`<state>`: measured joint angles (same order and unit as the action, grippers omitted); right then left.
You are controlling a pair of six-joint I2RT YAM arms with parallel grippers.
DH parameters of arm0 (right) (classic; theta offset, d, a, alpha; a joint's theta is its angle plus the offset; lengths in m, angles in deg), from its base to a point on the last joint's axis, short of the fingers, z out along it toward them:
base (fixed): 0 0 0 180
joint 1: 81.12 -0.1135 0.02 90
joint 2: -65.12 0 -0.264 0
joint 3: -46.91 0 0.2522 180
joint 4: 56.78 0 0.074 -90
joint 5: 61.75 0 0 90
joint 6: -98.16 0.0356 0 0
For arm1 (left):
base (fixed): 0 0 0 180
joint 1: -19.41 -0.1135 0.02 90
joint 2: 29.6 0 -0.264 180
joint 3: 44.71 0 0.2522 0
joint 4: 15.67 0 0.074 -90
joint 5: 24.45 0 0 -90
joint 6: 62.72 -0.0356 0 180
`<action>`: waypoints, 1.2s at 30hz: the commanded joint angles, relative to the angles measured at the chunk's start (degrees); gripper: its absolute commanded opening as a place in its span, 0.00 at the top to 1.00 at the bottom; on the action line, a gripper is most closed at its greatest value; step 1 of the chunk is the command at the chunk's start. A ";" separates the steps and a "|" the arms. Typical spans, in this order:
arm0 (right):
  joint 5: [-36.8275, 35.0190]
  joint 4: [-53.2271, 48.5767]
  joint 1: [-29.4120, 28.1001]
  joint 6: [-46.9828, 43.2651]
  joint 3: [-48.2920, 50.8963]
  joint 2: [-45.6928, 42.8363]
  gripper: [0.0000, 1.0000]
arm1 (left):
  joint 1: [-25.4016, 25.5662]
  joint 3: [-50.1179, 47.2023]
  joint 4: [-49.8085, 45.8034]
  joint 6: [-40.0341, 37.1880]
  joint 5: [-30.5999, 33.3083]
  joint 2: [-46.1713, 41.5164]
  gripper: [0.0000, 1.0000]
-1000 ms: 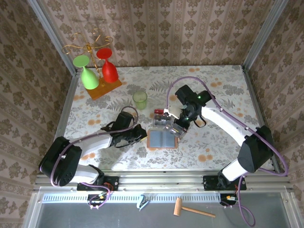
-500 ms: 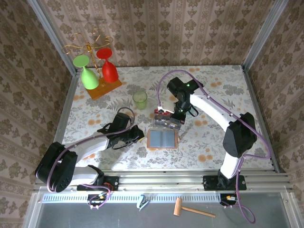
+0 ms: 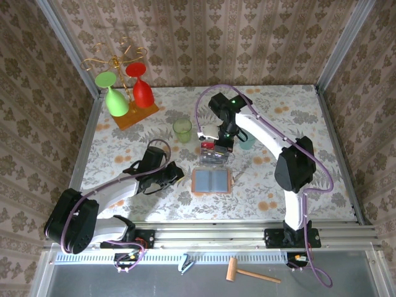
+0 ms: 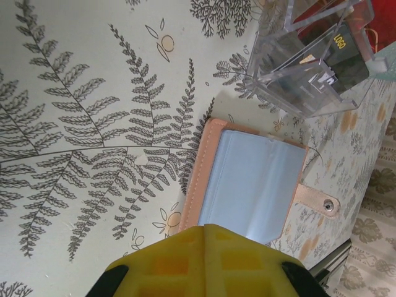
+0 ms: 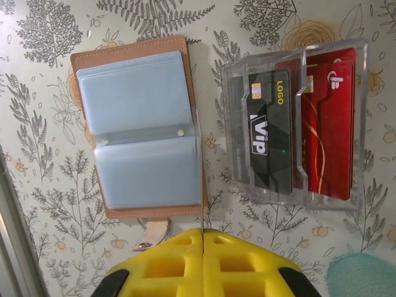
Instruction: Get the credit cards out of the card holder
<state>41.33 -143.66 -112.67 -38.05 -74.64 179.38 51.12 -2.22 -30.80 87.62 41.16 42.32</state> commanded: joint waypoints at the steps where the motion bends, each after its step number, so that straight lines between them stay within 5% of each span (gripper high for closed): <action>1: -0.96 -3.30 -0.35 -2.44 -3.53 2.71 1.00 | -0.84 -0.39 -1.39 -1.04 0.04 -0.23 0.93; 20: -0.25 -8.24 0.87 -6.10 -19.32 15.39 1.00 | -4.18 2.34 -0.27 -2.33 -1.98 5.29 0.93; 36: 1.89 -8.79 1.62 -6.43 -19.92 19.64 1.00 | -4.43 3.34 0.73 -2.11 -2.51 8.15 0.93</action>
<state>41.94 -150.06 -111.27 -43.76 -93.26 197.30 47.07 -0.03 -30.29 86.50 39.59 49.97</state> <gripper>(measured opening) 0.038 0.074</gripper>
